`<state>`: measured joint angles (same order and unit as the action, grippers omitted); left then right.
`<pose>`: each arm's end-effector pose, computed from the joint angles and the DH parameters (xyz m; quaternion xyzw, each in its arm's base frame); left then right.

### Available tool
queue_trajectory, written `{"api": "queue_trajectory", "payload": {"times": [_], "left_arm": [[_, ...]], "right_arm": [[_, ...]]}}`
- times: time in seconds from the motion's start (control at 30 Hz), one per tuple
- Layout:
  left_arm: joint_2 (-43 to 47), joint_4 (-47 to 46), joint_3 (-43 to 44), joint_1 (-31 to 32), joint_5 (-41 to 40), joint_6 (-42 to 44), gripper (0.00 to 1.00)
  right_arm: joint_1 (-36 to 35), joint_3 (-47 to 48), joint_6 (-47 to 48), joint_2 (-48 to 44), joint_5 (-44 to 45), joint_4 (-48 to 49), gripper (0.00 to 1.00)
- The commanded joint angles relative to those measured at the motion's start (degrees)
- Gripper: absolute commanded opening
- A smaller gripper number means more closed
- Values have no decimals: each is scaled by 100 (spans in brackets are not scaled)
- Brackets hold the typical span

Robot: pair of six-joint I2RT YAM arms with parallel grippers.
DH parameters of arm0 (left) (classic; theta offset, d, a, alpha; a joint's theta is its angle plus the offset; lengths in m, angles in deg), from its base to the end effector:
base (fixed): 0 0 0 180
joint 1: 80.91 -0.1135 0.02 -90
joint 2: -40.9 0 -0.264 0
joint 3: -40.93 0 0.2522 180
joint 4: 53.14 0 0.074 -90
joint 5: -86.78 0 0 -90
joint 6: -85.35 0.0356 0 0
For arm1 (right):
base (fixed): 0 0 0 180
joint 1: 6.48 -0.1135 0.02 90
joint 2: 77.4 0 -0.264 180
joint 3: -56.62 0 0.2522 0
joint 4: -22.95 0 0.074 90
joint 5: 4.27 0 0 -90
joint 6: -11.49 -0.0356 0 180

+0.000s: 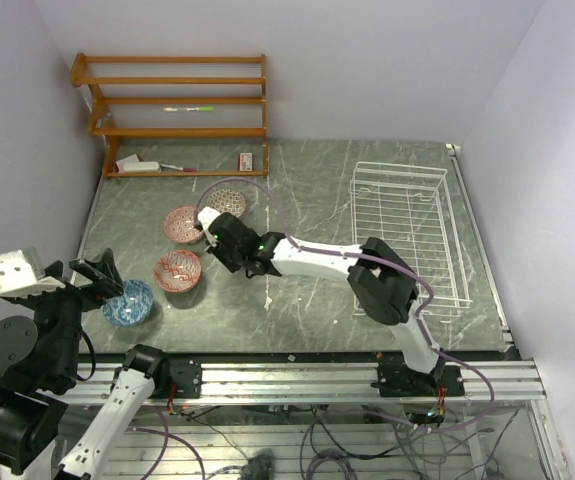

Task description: Load the bowls into the dish rack

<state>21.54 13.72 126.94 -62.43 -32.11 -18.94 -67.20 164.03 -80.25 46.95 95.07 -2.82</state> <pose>-0.0173 0.0239 0.4322 -0.1509 0.6920 -0.0233 0.7056 0.2449 0.4249 0.1840 -0.4210 0.8108 0.1435 0.3805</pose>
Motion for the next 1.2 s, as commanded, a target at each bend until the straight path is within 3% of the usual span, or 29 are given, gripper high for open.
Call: {"api": "queue_trajectory", "payload": {"times": [0.0,0.27,0.47,0.67,0.87,1.0,1.17], "left_arm": [[-20,27,54,14,-39,55,98],[-113,-25,187,11,100,14,97],[-135,-165,126,15,220,-5,97],[-214,-321,28,15,361,-18,97],[-211,-332,47,15,363,-10,98],[-200,-255,119,15,303,11,97],[-192,-214,155,15,252,29,98]], "right_arm": [[22,-391,-436,-718,253,151,1],[608,-1745,-1262,-2598,-728,1017,0],[2137,-3332,-2378,-4467,-2337,2175,0],[3727,-4325,-2844,-5579,-2727,2474,0],[5221,-5032,-3874,-5601,-3738,3344,1],[6113,-5715,-5063,-5200,-4783,4857,1],[6596,-6148,-6347,-4471,-5551,6704,1]]}}
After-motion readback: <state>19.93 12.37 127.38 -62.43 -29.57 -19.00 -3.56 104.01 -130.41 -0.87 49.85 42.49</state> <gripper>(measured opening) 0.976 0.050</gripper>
